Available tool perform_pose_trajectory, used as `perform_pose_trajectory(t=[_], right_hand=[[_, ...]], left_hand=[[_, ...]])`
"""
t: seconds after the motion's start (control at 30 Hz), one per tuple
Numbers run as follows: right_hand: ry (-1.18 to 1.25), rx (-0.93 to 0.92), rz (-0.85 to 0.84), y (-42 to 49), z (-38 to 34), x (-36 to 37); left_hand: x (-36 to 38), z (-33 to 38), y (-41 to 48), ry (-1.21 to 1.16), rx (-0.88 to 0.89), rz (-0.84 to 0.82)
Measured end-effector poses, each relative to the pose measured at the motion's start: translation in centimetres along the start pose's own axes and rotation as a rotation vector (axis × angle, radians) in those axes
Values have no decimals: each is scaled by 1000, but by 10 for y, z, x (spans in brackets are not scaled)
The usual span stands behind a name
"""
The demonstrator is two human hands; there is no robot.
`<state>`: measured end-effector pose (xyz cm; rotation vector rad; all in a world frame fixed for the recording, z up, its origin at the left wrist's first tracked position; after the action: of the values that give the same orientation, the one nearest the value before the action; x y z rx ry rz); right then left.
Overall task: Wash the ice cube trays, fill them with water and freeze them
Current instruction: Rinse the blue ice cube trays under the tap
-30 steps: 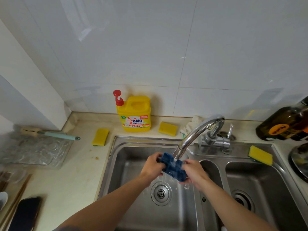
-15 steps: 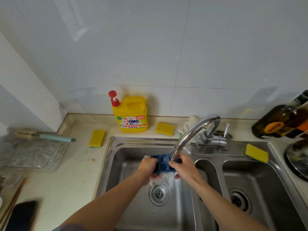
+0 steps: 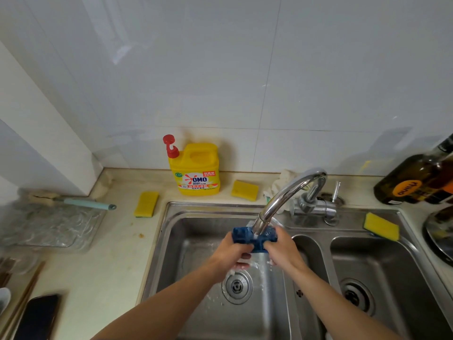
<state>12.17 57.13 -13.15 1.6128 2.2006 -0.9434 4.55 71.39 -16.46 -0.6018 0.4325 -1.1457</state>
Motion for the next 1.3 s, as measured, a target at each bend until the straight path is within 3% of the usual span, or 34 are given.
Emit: perform_pose_trajectory(t=[0.2, 0.3, 0.57, 0.7, 0.83, 1.03, 1.3], right_hand=[[34, -47, -79, -6, -9, 7], [79, 19, -45, -4, -2, 5], [275, 327, 25, 7, 30, -4], [169, 219, 58, 7, 20, -2], [104, 45, 49, 4, -3, 4], [152, 82, -56, 3, 1, -1], [253, 49, 43, 2, 2, -10]], left_hand=[[-2, -4, 11, 53, -44, 141], [-7, 6, 15, 230, 51, 247], [-6, 24, 4, 236, 120, 133], [-10, 12, 8, 284, 67, 149], [-11, 7, 15, 157, 21, 177], [-12, 15, 17, -56, -29, 181], [-3, -3, 13, -191, -175, 129]])
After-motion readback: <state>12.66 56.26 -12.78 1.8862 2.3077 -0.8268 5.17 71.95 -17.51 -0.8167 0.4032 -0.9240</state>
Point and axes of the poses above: each hand's wrist, its own y-axis towards the middle knuckle, its own x-axis out of the palm, z = x × y, the point moved 6 cm from there along y, towards the middle knuckle, and after that the axes turned 10 degrees about z, right-handed, at the moved point
